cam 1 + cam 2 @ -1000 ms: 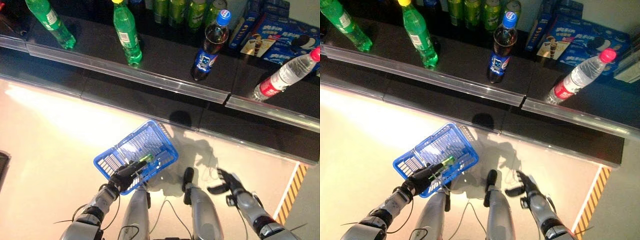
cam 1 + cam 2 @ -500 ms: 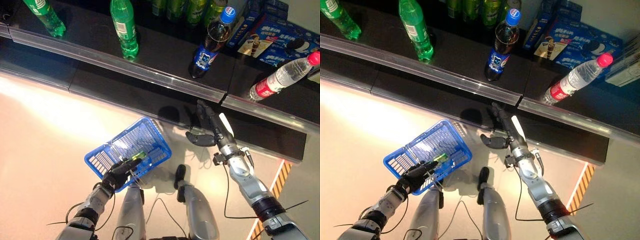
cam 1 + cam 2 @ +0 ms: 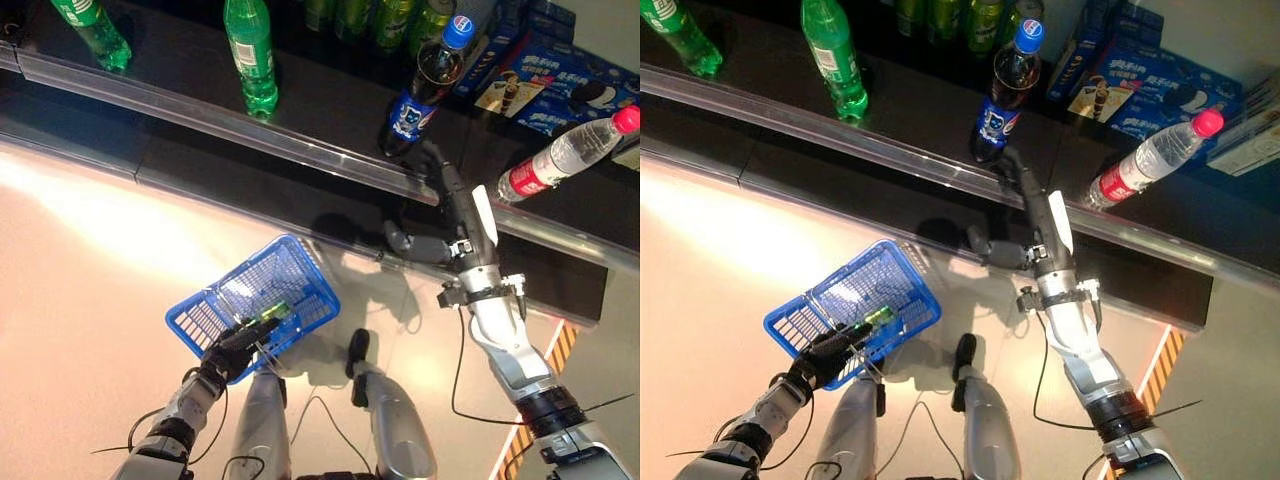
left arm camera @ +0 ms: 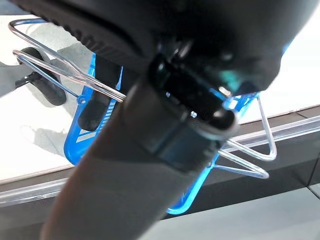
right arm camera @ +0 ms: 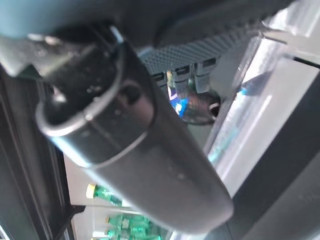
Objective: Pick up the drink and place into the basket.
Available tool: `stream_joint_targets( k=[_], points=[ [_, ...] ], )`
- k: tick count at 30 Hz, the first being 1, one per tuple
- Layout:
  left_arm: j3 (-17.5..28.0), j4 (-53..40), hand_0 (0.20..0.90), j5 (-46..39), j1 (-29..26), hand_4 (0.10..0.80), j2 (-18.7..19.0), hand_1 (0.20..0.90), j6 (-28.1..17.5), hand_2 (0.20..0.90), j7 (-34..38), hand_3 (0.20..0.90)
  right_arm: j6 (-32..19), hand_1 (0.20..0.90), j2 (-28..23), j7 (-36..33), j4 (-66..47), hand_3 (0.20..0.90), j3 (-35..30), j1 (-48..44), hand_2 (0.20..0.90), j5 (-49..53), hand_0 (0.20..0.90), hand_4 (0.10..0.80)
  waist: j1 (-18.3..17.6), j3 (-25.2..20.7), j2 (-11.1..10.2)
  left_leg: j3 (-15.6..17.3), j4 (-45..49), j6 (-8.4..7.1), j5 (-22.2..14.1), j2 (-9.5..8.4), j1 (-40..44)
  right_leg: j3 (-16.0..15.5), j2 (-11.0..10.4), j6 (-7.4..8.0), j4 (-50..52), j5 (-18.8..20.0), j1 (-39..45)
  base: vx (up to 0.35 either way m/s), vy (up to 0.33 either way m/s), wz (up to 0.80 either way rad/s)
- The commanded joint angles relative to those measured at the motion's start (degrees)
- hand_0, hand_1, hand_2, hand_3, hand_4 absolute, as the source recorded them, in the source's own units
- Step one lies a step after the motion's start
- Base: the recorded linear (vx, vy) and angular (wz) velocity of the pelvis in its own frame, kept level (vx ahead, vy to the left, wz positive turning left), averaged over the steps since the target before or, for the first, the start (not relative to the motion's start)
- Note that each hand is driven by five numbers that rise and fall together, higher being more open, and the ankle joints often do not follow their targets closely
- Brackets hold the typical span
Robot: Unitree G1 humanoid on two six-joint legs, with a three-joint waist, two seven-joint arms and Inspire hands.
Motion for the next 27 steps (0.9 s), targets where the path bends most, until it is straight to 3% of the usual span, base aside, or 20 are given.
stream_joint_targets(
  k=[1,11,27],
  points=[
    [-0.76,-3.09,0.3,-0.49,4.47,0.1,-0.84,0.3,0.82,0.3,-5.74,0.2,-7.57,0.9,-3.37,-3.7,-7.52,0.9,-6.06,-5.03,0.9,4.0,0.9,0.8,0.82,-2.5,-0.11,3.07,0.0,2.3,-1.07,-0.77,1.74,3.16,-0.85,5.05,3.83,-4.99,2.9,0.0,0.0,0.0],
    [-1.13,-3.26,0.3,0.26,3.61,0.1,-0.66,0.3,0.7,0.3,-4.46,0.2,-7.28,0.9,-4.11,-6.71,-4.72,0.9,-6.51,-10.66,0.9,7.02,0.9,0.8,2.15,-2.18,-0.4,2.8,-0.19,2.36,-1.27,-0.92,2.15,2.08,-0.8,4.9,2.98,-4.89,3.99,0.0,0.0,0.0],
    [-2.34,-3.43,0.3,1.81,3.26,0.1,-0.99,0.3,1.29,0.3,-4.85,0.2,-5.87,0.9,-2.14,-3.68,-0.75,0.9,-5.97,-14.75,0.9,14.84,0.9,0.8,3.19,-1.63,0.14,2.78,-0.8,2.72,-1.1,-1.66,2.51,1.07,-1.09,4.72,2.18,-4.57,4.69,0.0,0.0,0.0]
  ],
)
